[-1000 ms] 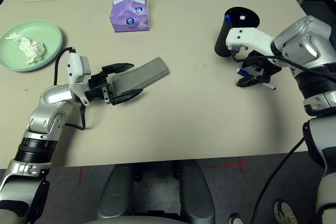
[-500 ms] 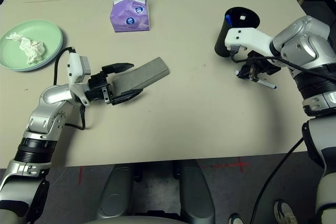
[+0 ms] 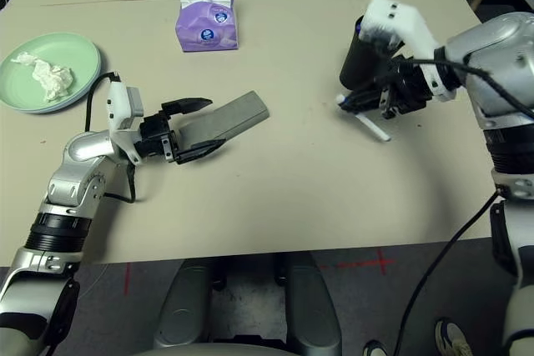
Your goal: Organize and tidy the items on the table.
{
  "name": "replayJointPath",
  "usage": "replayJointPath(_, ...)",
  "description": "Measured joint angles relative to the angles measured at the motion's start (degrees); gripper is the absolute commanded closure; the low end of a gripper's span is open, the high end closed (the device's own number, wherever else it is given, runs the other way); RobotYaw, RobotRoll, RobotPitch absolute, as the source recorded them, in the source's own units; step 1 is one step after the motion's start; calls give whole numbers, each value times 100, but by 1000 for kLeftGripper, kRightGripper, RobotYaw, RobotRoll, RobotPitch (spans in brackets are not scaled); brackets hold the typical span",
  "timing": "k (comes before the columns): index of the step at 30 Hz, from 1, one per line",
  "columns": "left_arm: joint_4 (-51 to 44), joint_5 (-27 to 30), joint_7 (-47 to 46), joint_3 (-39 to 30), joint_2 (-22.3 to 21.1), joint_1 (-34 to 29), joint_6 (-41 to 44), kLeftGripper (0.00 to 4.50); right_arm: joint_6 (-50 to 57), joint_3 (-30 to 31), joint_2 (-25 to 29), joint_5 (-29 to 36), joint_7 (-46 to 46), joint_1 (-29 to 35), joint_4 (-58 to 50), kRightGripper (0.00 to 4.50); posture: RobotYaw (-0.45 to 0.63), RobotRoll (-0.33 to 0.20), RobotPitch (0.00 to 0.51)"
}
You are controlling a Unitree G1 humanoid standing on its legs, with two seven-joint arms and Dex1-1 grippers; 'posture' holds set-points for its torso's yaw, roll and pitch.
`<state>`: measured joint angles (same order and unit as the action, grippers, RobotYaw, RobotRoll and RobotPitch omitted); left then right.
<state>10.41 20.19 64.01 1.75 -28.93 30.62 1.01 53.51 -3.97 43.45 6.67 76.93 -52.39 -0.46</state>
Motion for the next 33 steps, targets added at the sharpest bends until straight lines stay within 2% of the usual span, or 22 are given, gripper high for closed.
replayJointPath(2, 176, -9, 50, -1, -7, 75, -81, 0, -168, -569, -517, 288, -682, 90, -83, 4191, -43, 0, 155)
replayJointPath(7, 417, -32, 95, -2, -16, 114, -179, 0, -1054, -1551, -1612, 624, -2471, 261, -195, 4191, -53, 0, 143)
replayJointPath(11, 423, -37, 96, -3, -18, 128, -218, 0, -1958, -1882, -2105, 669, -3692, 406, -189, 4191, -53, 0, 143)
replayJointPath(15, 432, -50, 92, -2, -9, 128, -231, 0, -2991, -1913, -2334, 623, -4556, 451, 19, 4191, -43, 0, 143)
replayJointPath(20, 431, -80, 45, -4, 33, 125, -247, 0, -3788, -1847, -2439, 520, -5239, 582, 450, 4191, -32, 0, 144)
replayJointPath(25, 402, -83, -36, -48, 25, 12, -242, 0, -3764, -1542, -2453, 378, -5821, 609, 874, 4191, -11, 0, 153)
replayJointPath(33, 395, -84, -115, -75, -23, -9, -154, 0, -3675, -1287, -2473, 432, -6030, 579, 1246, 4191, -4, 0, 157)
